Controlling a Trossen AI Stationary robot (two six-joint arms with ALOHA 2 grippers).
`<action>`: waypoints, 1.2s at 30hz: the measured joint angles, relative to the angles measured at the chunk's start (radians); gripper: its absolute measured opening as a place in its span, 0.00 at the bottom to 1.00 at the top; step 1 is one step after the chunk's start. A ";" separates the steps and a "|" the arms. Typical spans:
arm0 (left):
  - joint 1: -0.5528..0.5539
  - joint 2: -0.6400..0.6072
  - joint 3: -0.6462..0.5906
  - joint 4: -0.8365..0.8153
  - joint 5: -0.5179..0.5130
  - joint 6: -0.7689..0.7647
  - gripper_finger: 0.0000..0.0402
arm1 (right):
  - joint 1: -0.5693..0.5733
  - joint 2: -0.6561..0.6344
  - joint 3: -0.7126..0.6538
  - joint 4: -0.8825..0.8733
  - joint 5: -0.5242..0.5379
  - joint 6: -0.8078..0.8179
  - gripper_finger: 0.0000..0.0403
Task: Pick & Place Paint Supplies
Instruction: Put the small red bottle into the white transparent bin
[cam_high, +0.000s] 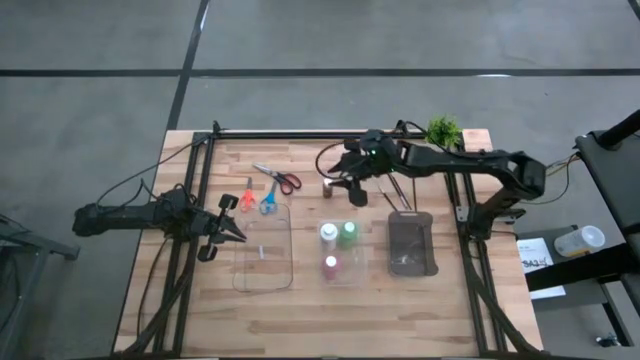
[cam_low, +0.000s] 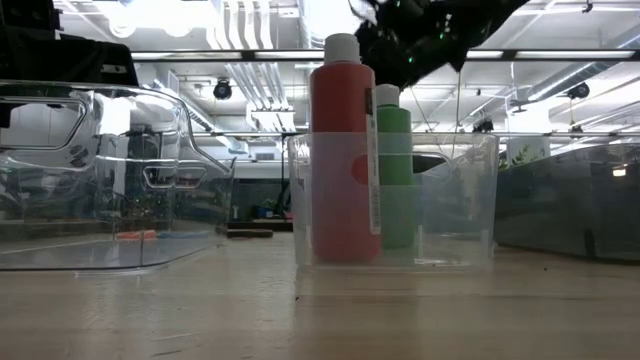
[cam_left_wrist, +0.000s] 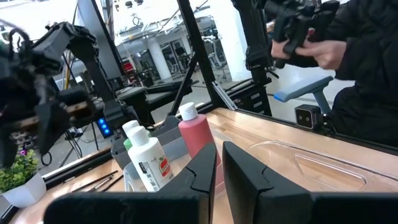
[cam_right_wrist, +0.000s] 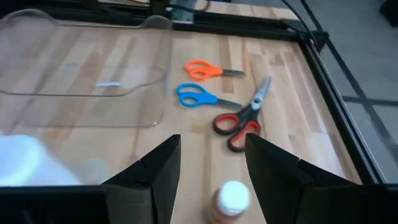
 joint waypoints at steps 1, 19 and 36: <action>0.000 0.000 0.000 0.000 0.000 0.000 0.09 | -0.018 0.012 0.000 0.010 -0.016 0.012 0.44; 0.000 0.000 0.000 0.000 0.000 0.000 0.09 | -0.123 0.177 0.000 0.138 -0.183 0.122 0.54; 0.000 0.000 0.000 0.000 0.000 0.000 0.09 | -0.123 0.246 -0.002 0.134 -0.157 0.103 0.63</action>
